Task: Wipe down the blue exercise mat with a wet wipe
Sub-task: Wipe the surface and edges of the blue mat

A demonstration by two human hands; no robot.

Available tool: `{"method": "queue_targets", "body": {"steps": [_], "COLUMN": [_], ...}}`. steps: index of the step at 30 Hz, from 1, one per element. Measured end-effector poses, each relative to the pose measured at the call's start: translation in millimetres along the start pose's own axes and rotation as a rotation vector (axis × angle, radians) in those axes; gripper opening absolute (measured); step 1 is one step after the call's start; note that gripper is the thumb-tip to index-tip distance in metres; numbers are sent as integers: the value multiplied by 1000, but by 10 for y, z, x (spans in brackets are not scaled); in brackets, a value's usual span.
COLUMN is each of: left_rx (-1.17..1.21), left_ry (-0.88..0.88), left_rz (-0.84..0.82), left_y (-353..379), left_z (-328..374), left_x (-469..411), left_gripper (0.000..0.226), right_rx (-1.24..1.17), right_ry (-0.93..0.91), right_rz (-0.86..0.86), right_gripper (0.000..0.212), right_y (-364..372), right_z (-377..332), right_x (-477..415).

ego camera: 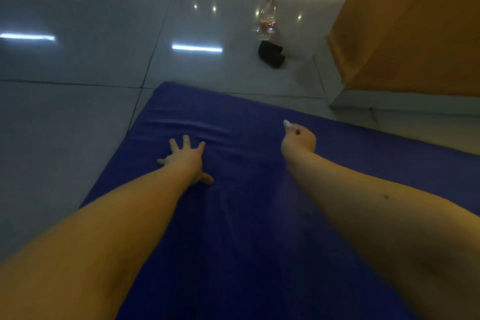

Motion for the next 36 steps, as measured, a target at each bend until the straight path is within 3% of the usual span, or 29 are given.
{"method": "queue_targets", "body": {"steps": [3,5,8,17,19,22,28,31,34,36], "left_rx": [-14,-34,-45,-40,-39,-33,-45,-34,-33,-34], "left_ry": [11,0,-9,-12,-12,-12,-11,-14,-15,-14], "left_rz": [-18,-21,-22,-4,1,4,2,1,4,5], "left_y": [49,58,81,86,99,96,86,78,82,87], "left_z": [9,8,23,17,6,14,25,26,26,26], "left_x": [-93,-121,-202,-232,-241,-249,-249,-251,-254,-259], "left_gripper": [125,126,126,128,127,128,129,129,130,129], "right_rx": [471,837,991,1055,1081,1152,1070,1048,1016,942], "right_ry": [-272,-294,-274,-718,-712,-536,-416,-444,-607,-694], "right_rz": [-13,-135,-173,-415,-374,-224,-162,-176,-262,-222], "right_gripper": [44,56,77,68,71,75,83,81,71,66], "right_y": [272,620,1008,1830,1754,1475,1330,1517,1734,1720], "right_z": [-92,70,195,-379,-330,-151,-108,-241,-391,-483], "right_x": [-191,-244,-129,-32,-96,-241,-372,-295,-190,-178]}}
Point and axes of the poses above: each hand's wrist, its own x-axis away from the middle knuckle, its own y-axis out of the palm, z = x × y, the point moved 6 cm from there along -x, towards the middle knuckle, and after that the axes turned 8 degrees about x, right-handed, at the moved point
